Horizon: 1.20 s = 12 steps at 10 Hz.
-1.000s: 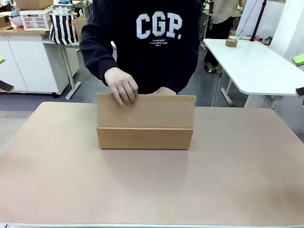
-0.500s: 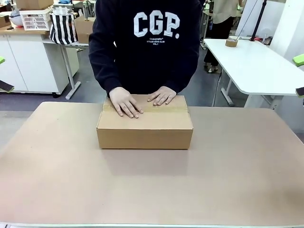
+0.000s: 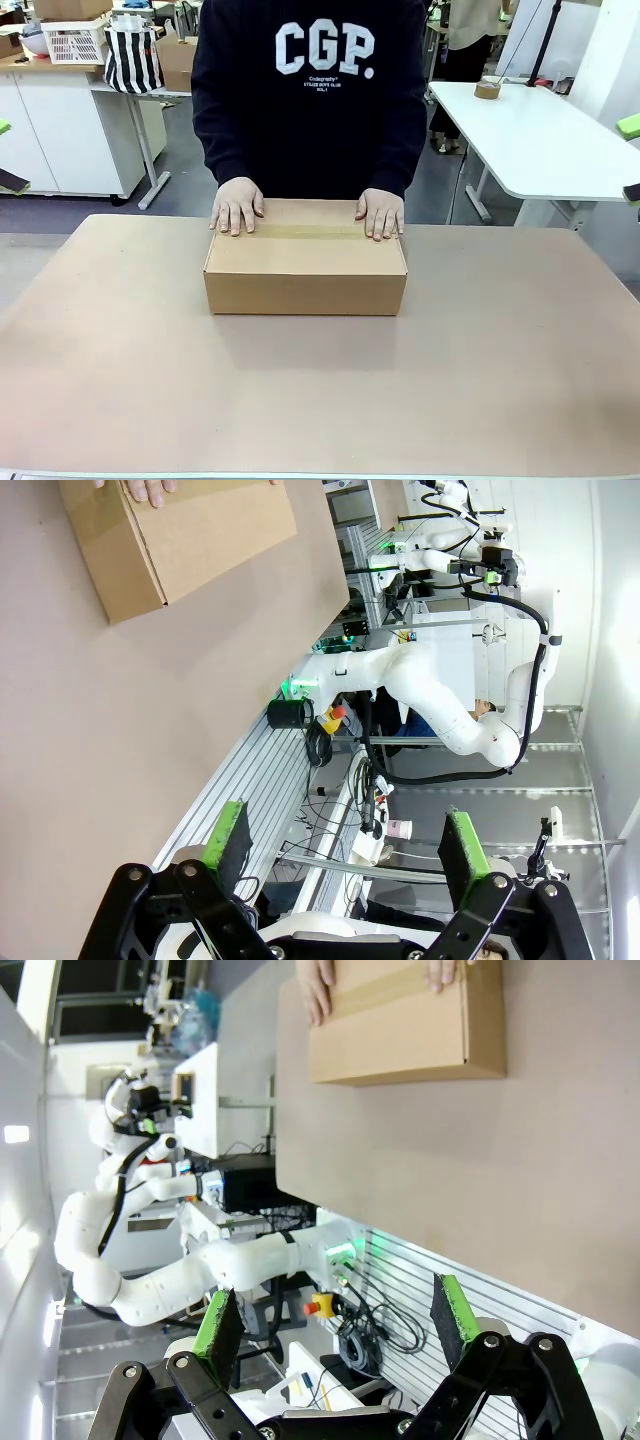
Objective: Pack the gift set into the box.
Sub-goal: Press and hold the closed box until the human finishes sealing it.
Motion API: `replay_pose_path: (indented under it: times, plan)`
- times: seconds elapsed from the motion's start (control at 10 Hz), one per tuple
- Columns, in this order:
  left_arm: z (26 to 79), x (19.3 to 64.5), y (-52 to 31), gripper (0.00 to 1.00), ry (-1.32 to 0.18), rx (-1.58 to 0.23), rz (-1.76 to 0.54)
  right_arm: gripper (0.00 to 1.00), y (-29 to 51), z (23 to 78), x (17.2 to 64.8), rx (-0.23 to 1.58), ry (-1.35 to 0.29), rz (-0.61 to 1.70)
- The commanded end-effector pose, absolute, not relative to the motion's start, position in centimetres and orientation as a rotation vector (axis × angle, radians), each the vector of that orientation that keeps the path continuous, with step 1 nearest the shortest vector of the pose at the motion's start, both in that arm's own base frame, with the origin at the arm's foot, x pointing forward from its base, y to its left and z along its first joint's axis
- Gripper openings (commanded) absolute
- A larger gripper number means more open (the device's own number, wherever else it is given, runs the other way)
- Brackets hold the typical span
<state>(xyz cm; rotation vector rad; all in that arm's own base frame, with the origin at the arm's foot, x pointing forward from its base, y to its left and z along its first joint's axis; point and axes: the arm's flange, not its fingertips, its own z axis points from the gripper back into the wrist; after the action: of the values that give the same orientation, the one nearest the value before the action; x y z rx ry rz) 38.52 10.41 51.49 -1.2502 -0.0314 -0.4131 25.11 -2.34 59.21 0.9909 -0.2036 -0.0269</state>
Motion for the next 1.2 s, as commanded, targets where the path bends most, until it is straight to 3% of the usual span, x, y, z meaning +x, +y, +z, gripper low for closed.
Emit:
replay_pose_path:
  times: [0.0,1.1]
  plan:
    - [51.21,38.15,10.37,1.0,-0.035,-1.235,-0.421,1.0,-2.05,59.25,25.43,1.009,-0.218,-0.004]
    - [51.21,38.15,10.37,1.0,-0.035,-1.235,-0.421,1.0,-2.05,59.25,25.43,1.009,-0.218,-0.004]
